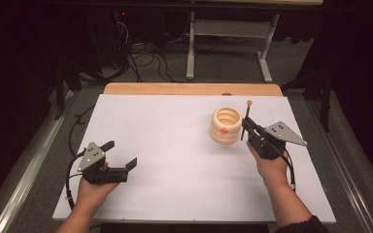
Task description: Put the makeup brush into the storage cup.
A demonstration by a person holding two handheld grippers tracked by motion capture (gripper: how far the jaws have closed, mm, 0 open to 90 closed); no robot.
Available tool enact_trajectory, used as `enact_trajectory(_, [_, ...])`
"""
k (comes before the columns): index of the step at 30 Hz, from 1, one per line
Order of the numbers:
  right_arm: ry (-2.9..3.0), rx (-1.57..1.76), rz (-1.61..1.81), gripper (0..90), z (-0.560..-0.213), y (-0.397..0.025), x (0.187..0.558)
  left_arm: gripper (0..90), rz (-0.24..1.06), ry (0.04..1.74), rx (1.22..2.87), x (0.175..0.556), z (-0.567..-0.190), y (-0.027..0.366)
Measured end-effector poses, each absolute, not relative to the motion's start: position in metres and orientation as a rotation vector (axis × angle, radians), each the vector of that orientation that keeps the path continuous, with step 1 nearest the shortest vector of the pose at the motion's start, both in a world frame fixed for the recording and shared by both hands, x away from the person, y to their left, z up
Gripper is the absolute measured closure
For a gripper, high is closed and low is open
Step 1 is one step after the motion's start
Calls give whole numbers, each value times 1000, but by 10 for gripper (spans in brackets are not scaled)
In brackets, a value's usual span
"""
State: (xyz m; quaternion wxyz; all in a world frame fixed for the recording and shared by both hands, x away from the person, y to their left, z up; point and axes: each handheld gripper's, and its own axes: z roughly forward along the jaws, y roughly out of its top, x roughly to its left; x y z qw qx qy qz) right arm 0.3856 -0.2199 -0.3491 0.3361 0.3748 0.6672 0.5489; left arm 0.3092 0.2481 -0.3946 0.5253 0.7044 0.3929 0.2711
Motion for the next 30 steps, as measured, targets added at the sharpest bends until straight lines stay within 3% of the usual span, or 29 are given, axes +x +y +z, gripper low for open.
enact_trajectory(30, [1713,974,1452,851,-320,-190,419,2,621,909,1681,305,-393,248])
